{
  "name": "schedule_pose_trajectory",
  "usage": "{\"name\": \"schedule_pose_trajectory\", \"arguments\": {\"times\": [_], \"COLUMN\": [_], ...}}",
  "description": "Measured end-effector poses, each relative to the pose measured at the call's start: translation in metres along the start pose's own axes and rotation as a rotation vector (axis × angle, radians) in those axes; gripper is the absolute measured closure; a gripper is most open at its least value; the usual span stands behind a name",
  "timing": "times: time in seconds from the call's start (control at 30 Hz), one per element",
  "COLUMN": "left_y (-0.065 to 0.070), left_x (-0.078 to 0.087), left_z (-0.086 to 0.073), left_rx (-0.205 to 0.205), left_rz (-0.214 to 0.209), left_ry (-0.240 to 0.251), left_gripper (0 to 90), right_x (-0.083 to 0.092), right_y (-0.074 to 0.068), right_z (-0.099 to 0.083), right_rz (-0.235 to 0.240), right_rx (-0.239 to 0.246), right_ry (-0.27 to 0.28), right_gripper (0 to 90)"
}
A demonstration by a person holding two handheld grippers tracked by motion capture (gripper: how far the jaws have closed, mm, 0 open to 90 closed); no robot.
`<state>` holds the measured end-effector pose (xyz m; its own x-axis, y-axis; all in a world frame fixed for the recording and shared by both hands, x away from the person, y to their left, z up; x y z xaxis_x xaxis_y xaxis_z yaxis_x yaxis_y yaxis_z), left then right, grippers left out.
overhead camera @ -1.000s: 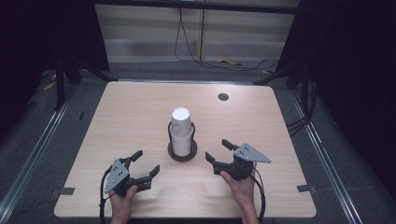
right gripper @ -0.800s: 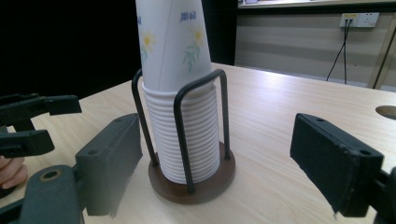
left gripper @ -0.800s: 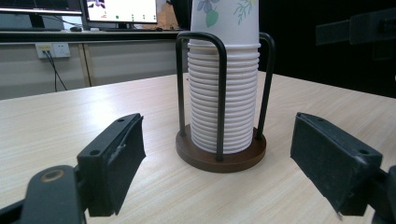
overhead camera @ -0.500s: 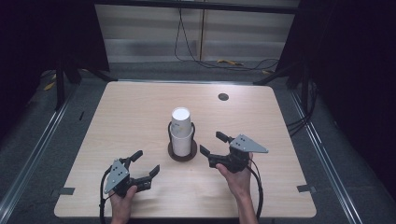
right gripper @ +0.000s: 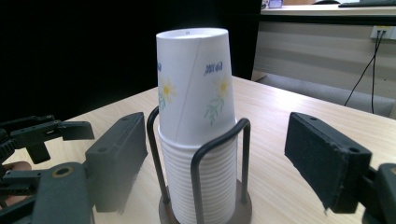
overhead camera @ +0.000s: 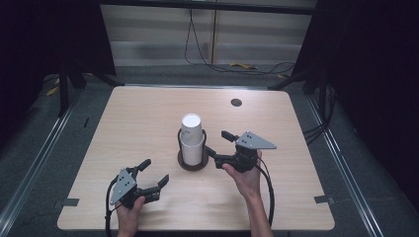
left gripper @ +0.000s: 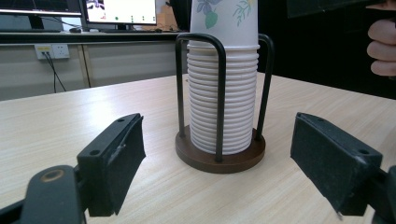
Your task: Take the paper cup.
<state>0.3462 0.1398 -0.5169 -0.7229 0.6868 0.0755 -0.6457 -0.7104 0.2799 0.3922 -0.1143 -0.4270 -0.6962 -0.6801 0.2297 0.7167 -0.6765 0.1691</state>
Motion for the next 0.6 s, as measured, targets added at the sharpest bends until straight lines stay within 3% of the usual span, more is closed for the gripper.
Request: {"name": "schedule_pose_trajectory", "arguments": {"times": [0.6], "left_y": [0.0], "left_x": [0.0], "left_z": [0.0], "left_rx": [-0.001], "left_rz": [0.0], "left_ry": [0.0], "left_gripper": [17.3], "right_x": [-0.025], "right_y": [0.005], "right_z": [0.025], "right_rz": [0.073], "right_rx": [0.027], "right_ry": [-0.051], "right_gripper": [21.1]}}
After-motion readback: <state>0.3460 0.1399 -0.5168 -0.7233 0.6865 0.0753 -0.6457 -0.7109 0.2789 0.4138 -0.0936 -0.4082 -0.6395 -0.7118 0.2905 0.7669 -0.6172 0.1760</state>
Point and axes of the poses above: each handheld gripper's, and its own axes: x roughly backward along the jaws, z roughly out of its top, y roughly to its right, the point moved 6 cm from there along -x, roughly forward along the jaws, and after that the axes turned 14 degrees about x, right-handed, at the moved point
